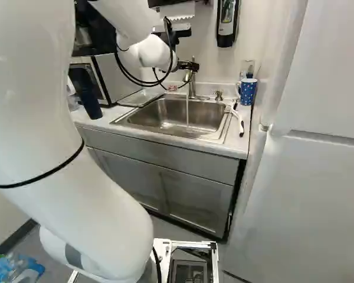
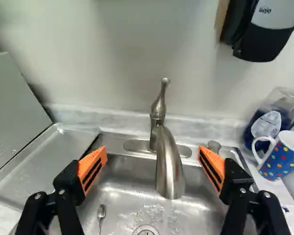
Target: Rinse the cup and place it in the tray
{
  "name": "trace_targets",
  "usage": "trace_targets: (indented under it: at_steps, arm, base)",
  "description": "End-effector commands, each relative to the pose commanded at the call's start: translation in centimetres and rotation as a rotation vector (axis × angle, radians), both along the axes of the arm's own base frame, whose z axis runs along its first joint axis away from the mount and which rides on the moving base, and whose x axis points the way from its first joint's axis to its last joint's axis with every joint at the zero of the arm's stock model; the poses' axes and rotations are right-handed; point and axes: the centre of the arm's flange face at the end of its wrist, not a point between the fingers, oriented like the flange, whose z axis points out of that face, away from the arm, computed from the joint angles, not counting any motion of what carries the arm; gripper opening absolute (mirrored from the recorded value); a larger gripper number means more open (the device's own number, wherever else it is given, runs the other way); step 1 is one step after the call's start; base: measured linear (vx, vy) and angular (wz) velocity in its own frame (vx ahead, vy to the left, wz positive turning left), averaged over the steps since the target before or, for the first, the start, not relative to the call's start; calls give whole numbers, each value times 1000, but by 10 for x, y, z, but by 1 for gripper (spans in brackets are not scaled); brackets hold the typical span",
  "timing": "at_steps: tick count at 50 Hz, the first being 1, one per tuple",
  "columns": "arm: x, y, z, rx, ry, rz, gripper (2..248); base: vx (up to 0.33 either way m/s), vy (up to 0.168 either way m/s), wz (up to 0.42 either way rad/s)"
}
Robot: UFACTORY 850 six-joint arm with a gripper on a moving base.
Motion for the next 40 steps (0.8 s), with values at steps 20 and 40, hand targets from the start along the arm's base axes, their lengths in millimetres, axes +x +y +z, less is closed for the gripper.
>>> trace_targets:
  at_steps: [20,40]
  arm:
    - [-48,-6,-17,34,192,-29,247]
    - [-91,-7,-34,73,392,-48,247]
  base:
    - [0,0,0]
    - [0,0,0]
